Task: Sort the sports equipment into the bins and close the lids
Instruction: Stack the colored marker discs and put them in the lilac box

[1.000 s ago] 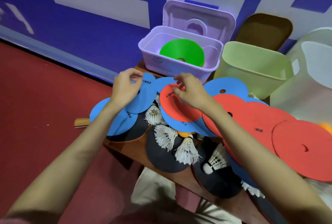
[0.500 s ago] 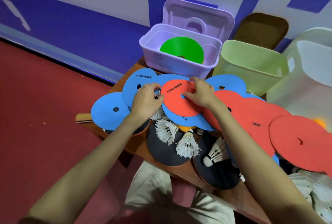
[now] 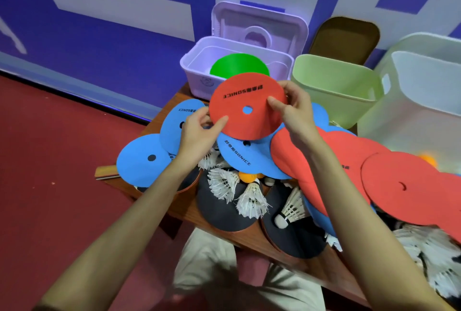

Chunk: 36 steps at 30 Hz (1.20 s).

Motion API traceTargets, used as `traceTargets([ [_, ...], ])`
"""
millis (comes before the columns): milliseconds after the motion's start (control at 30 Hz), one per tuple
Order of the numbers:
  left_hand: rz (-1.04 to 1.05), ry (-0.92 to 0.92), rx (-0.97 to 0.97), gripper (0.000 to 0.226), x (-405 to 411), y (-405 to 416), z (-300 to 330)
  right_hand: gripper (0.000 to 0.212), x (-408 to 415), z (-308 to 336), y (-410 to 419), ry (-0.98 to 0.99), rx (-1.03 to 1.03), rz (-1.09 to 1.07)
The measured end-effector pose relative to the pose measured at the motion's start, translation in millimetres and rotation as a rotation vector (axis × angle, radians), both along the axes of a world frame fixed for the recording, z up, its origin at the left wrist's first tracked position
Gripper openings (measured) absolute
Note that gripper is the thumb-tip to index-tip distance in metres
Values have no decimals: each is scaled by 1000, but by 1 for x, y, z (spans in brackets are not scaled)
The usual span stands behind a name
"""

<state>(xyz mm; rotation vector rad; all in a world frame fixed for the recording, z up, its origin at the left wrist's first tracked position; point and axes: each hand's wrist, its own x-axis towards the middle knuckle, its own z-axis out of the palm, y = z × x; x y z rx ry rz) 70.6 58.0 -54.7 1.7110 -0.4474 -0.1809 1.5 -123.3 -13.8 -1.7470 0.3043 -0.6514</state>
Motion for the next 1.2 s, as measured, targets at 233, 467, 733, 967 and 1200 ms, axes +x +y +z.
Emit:
traceTargets([
  [233,-90,80,-257,15,-21,-13,23,26,-33,3,1,12,604,14],
  [467,-121,430,-417,22,-51,-35,18,31,-60,-19,-13,181,296,-153],
  [733,1,371,-436,19,-51,-30,21,56,-92,-50,-68,708,-478,-389],
  [967,55,457,-387,18,-61,-32,13,63,-89,-50,-61,805,-489,-417],
  [1200,67,429,-395,21,-62,-29,14,27,-103,-34,-66,552,-575,-436],
])
